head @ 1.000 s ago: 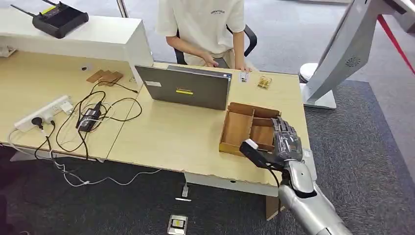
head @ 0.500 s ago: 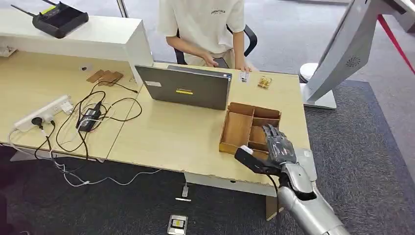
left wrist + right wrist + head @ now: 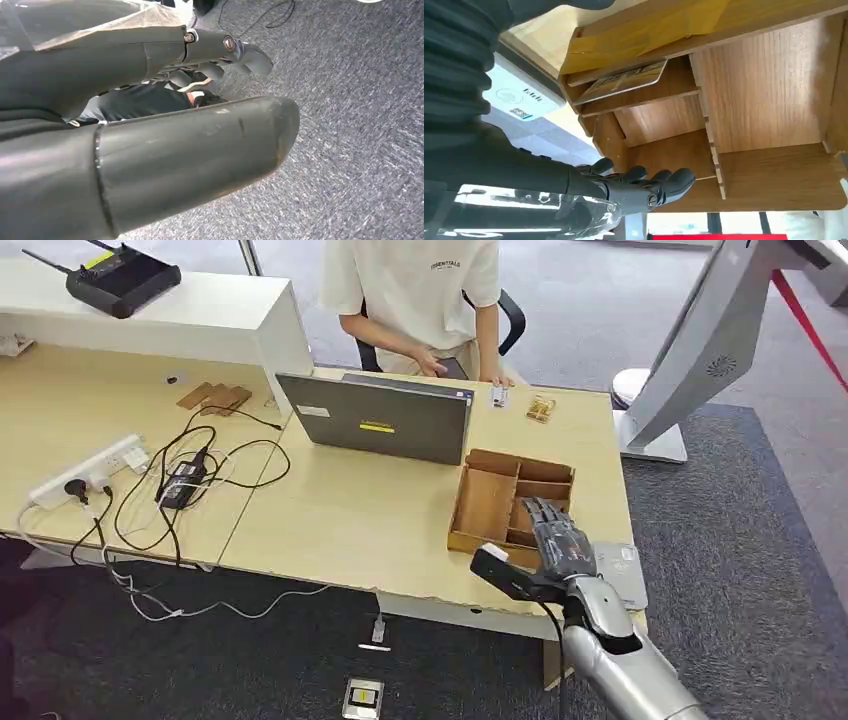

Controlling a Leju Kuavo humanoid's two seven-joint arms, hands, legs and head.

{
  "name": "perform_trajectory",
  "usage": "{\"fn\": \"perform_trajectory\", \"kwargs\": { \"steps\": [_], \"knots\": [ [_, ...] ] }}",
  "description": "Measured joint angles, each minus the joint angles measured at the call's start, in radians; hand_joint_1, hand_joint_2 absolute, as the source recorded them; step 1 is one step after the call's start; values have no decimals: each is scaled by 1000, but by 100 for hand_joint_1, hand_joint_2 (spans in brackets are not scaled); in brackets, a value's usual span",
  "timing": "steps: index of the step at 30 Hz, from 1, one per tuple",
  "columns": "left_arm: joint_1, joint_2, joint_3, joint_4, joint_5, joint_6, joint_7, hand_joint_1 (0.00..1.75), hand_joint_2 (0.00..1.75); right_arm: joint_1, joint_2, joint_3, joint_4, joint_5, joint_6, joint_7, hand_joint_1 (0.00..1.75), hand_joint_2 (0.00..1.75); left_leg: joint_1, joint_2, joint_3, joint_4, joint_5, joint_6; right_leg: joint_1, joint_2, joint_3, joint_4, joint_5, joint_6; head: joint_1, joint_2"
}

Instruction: Pass the card to the sensor for recognition and then transmit it.

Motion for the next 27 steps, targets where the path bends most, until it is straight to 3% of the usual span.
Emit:
{"fn": "perform_trajectory", "kwargs": {
  "steps": [8,9,27],
  "knots": [
    [0,0,0,5,0,0,0,0,0,2,-17,2,7,15,-16,15,3,175,0,0,0,0,0,0,0,0,0,0,0,0,0,0],
    [0,0,0,5,0,0,0,0,0,3,-19,2,7,14,-19,15,175,175,0,0,0,0,0,0,0,0,0,0,0,0,0,0],
    [0,1,0,10,-1,0,-3,0,0,9,-35,-1,11,-3,-50,29,175,175,0,0,0,0,0,0,0,0,0,0,0,0,0,0]
  ]
}}
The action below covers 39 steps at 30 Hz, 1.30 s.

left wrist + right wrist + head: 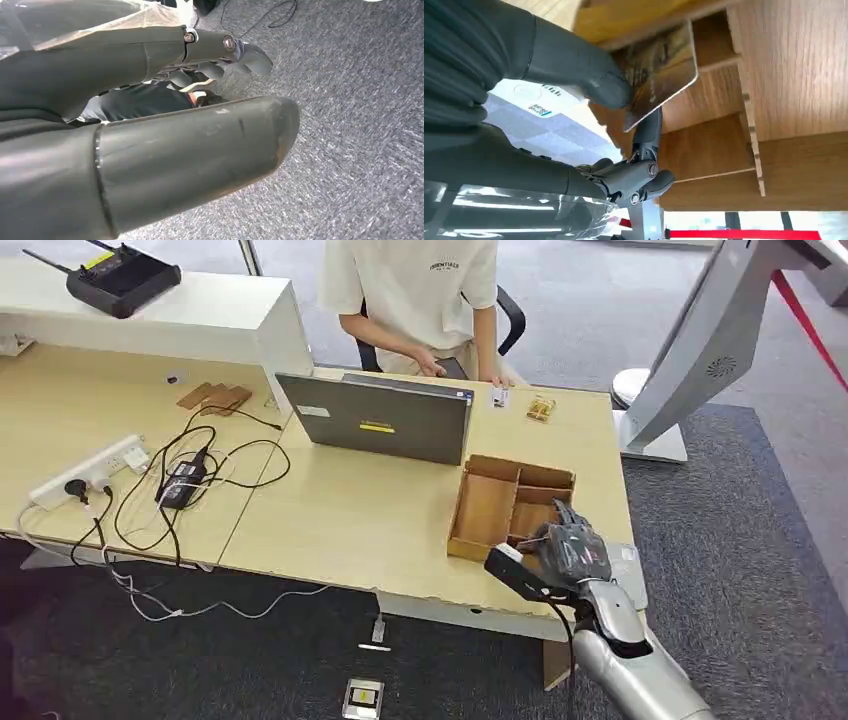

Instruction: Pass the card to the sensor for recognition and then transmit it.

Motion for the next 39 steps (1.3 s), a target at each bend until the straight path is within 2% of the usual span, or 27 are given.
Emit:
{"fn": "perform_trajectory", "kwargs": {
  "steps": [18,27,39],
  "knots": [
    [-6,2,0,0,-6,-2,0,0,0,0,11,-5,2,12,-21,11,175,175,0,0,0,0,0,0,0,0,0,0,0,0,0,0],
    [-6,-1,0,0,-9,-2,-5,0,0,-36,14,-42,-32,20,-169,10,175,175,0,0,0,0,0,0,0,0,0,0,0,0,0,0],
    [-14,-6,0,5,-18,-1,-11,0,0,-134,-4,-124,-112,43,-201,28,175,175,0,0,0,0,0,0,0,0,0,0,0,0,0,0]
  ]
}}
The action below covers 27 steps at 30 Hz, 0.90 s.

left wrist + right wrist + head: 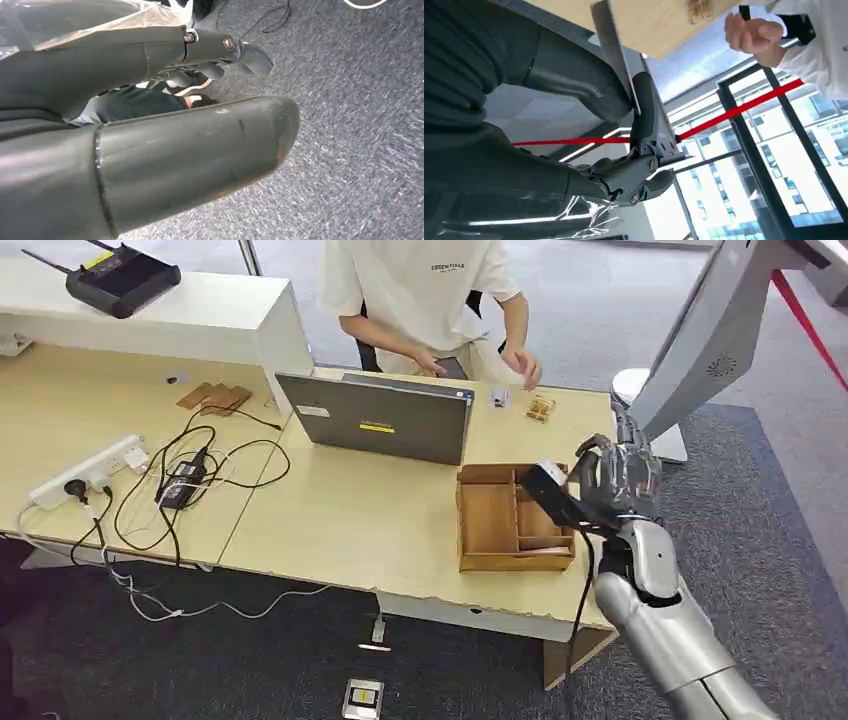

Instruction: Pass the card to the sensor for recognition and then transmit it.

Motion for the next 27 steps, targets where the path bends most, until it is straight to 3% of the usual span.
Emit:
{"fn": "perform_trajectory", "kwargs": {
  "steps": [4,6,9,21,27],
  "knots": [
    [-11,-2,0,1,-20,-1,12,0,0,-23,1,-14,6,-11,2,-3,175,175,0,0,0,0,0,0,0,0,0,0,0,0,0,0],
    [-19,-3,0,1,-14,-55,15,0,0,-39,7,-14,23,-25,5,-14,175,175,0,0,0,0,0,0,0,0,0,0,0,0,0,0],
    [-29,-6,0,2,-30,-63,18,0,0,-79,23,-14,71,-39,11,-29,175,175,0,0,0,0,0,0,0,0,0,0,0,0,0,0],
    [-73,-18,-4,2,-106,-73,31,0,0,-322,168,2,420,-92,37,-63,175,175,0,0,-1,0,1,0,0,0,-1,1,0,0,0,0],
    [-78,-20,-5,4,-113,-73,35,0,0,-388,217,5,542,-105,37,-52,175,175,0,0,-2,0,1,0,0,0,-1,1,0,0,0,0]
  ]
}}
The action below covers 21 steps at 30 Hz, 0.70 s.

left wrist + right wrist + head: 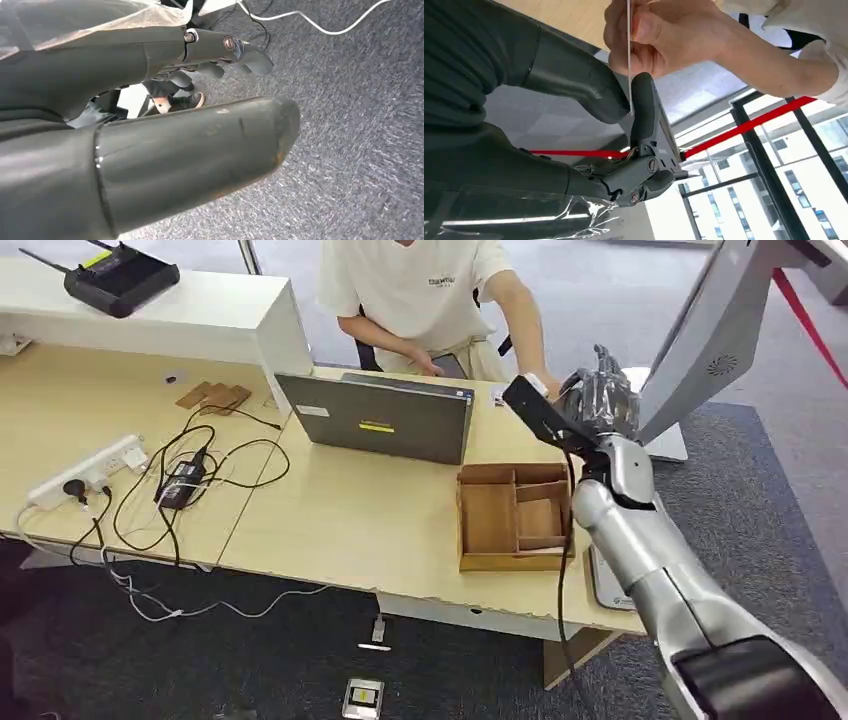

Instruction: Pass the card to the sensor for recognition and then transmit it.

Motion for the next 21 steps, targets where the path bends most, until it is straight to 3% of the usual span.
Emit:
{"fn": "perform_trajectory", "kwargs": {
  "steps": [3,4,5,15,21],
  "knots": [
    [0,0,0,1,-1,0,0,0,0,-21,16,1,39,-2,0,0,173,175,0,0,0,0,0,0,0,0,0,0,0,0,0,0],
    [0,0,0,1,-1,0,0,0,0,-26,20,1,45,-2,-1,0,28,175,0,0,0,0,0,0,0,0,0,0,0,0,0,0],
    [0,0,0,1,-1,0,0,0,0,-27,20,1,47,-2,-1,0,0,175,0,0,0,0,0,0,0,0,0,0,0,0,0,0],
    [2,0,1,14,-1,0,-10,0,0,-47,67,4,172,-15,-34,-35,0,175,0,0,0,0,0,0,0,0,0,0,0,0,0,0],
    [14,0,12,19,2,7,-19,0,0,-48,71,7,182,-56,-166,-119,0,175,0,0,0,0,0,0,0,0,0,0,0,0,0,0]
  ]
}}
